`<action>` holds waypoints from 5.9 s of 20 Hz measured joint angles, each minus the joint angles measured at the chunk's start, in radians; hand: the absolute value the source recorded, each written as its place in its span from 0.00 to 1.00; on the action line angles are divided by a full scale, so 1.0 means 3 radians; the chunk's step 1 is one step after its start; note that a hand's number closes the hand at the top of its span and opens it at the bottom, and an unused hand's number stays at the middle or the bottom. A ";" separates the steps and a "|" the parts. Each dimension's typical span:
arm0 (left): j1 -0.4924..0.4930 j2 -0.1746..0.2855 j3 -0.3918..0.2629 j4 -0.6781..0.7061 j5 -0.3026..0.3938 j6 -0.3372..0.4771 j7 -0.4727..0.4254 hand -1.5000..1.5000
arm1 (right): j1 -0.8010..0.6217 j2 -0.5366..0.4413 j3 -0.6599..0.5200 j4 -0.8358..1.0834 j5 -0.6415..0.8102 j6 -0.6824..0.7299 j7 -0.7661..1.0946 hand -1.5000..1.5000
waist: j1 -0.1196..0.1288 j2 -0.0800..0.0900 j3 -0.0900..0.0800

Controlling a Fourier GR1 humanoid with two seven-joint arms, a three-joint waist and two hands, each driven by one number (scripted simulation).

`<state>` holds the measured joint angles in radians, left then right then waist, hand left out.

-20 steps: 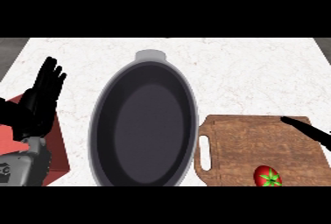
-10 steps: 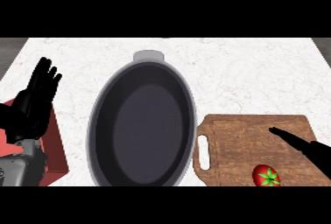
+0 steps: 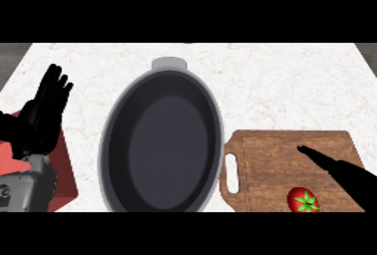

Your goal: Pick the tomato from the cutting board and place it in the pot

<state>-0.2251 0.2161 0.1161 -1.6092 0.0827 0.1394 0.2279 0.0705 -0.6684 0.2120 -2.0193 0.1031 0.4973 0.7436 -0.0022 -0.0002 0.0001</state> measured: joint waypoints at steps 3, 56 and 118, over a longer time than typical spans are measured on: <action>0.0073 -0.0009 0.0023 -0.0047 0.0001 -0.0029 -0.0019 0.50 | -0.0019 0.0128 -0.0012 0.0151 0.0188 0.0074 -0.0107 0.00 | 0.0004 -0.0001 0.0000; -0.0069 -0.0137 -0.0059 0.0110 -0.0112 -0.0148 0.0023 0.50 | -0.1915 0.2196 0.2249 0.0574 0.3882 -0.1942 0.1274 1.00 | 0.0182 -0.0109 -0.0025; 0.0044 -0.0090 0.0079 -0.0109 -0.0069 -0.0120 0.0068 0.50 | -0.1343 0.2215 0.1572 0.1273 0.3479 -0.4831 0.1072 0.00 | 0.0017 -0.0011 0.0001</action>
<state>-0.2118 0.1891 0.1398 -1.6420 0.0620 0.1034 0.2483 -0.3325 -0.0038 0.6837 -1.6373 1.1469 -0.9519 1.0653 0.0029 -0.0035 0.0004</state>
